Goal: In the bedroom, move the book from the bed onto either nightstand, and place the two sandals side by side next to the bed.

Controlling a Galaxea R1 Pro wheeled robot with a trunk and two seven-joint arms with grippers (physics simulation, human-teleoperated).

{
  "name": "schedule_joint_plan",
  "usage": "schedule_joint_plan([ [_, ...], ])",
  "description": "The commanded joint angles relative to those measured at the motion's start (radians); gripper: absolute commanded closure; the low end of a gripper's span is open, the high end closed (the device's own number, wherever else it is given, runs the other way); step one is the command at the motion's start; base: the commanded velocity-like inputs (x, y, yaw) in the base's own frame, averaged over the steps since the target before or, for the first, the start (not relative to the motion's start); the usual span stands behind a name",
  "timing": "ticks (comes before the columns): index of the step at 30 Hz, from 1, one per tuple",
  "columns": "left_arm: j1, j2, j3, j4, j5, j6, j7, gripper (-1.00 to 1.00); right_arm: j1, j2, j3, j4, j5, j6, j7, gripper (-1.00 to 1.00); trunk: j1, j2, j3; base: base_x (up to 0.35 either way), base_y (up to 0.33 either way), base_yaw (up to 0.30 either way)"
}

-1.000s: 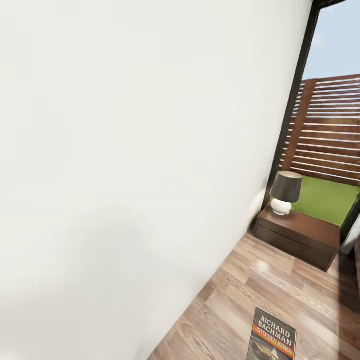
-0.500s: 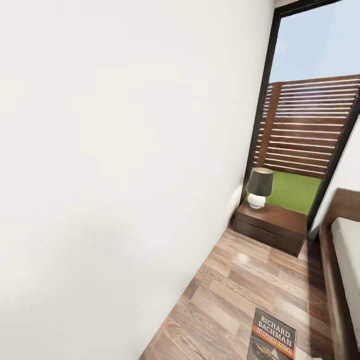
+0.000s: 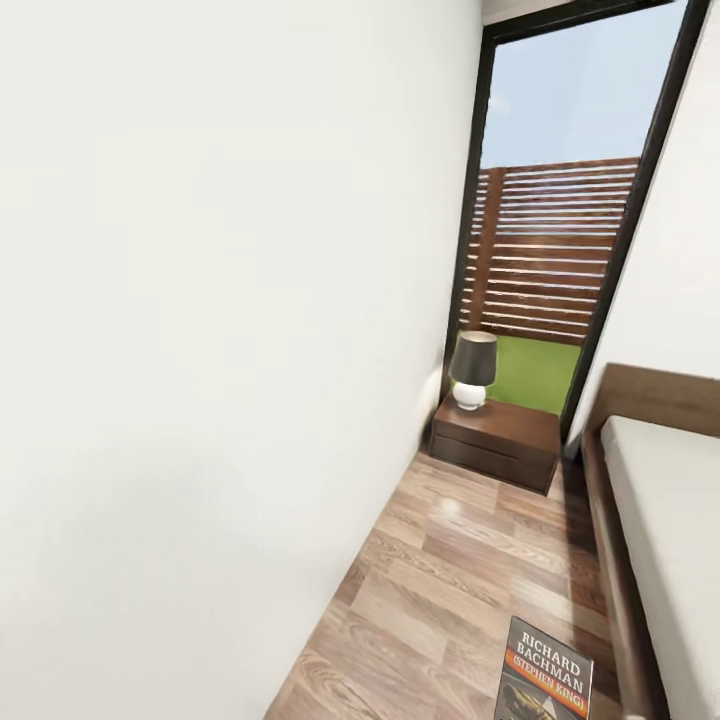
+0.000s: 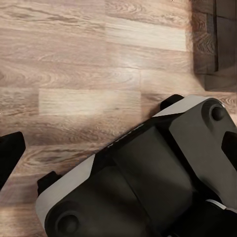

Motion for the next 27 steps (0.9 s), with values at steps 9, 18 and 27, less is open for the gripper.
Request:
schedule_joint_plan([
  [9,0.0,0.0,-0.008,0.0,0.004,-0.006,-0.001,-1.0,-0.001,0.0,0.004,0.0,-0.011,0.009,0.003,1.0,0.001,-0.001,0.0,0.193,0.0,-0.282],
  [18,0.0,0.0,-0.008,0.0,0.004,-0.006,-0.001,-1.0,-0.001,0.0,0.004,0.0,-0.011,0.009,0.003,1.0,0.001,-0.001,0.0,0.006,0.0,-0.282],
  [27,0.0,0.0,-0.008,0.0,0.004,-0.006,-0.001,-1.0,-0.001,0.0,0.004,0.0,-0.011,0.009,0.003,1.0,0.001,-0.001,0.0,0.0,0.0,-0.282],
])
